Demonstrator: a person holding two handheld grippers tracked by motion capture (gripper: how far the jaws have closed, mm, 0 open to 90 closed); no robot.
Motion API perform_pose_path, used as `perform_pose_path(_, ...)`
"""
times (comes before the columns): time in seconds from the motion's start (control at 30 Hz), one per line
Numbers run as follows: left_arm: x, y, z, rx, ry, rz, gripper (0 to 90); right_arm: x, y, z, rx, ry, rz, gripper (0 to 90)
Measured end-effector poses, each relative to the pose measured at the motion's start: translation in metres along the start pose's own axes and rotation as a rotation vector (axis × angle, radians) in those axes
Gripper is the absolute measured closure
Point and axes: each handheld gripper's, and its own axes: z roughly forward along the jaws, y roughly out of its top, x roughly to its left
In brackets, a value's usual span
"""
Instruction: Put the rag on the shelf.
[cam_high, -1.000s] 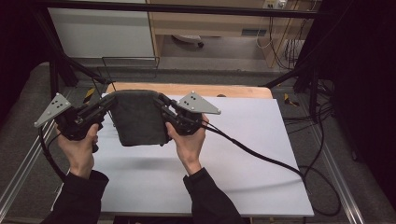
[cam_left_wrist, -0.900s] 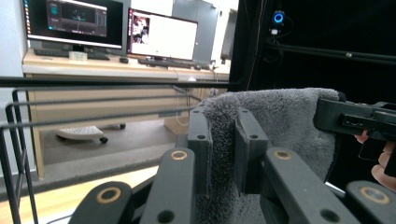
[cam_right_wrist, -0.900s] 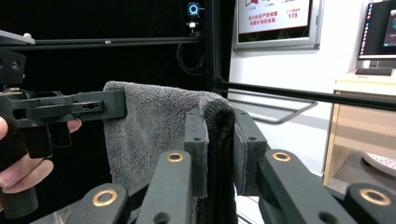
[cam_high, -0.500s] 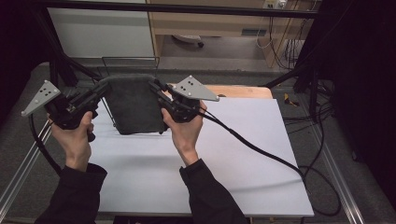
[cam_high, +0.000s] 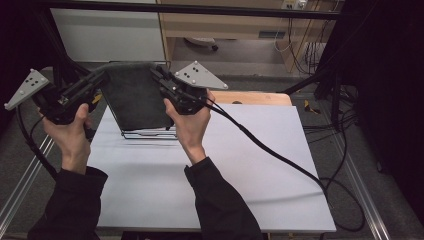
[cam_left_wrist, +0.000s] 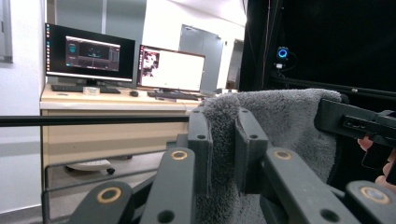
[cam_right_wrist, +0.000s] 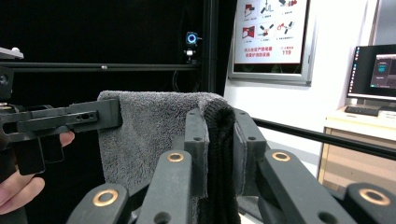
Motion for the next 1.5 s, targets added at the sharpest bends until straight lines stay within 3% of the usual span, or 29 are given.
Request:
perform_pose_path(0.57,0.021,0.032,0.005,-0.060,0.021,-0.010,79.0,0.004,0.030,0.032,-0.032,0.006,-0.023,79.3)
perform_pose_path(1.17,0.039,0.062,0.023,-0.049,0.048,-0.011,79.0,-0.007,0.053,0.064,-0.042,-0.006,-0.017,79.3)
perform_pose_path(1.33,0.044,0.068,0.029,-0.052,0.043,-0.028,79.0,-0.010,0.057,0.071,-0.045,-0.003,0.000,79.4)
perform_pose_path(1.5,0.050,0.074,0.035,-0.056,0.053,-0.042,79.0,-0.012,0.062,0.077,-0.052,-0.006,-0.016,79.4)
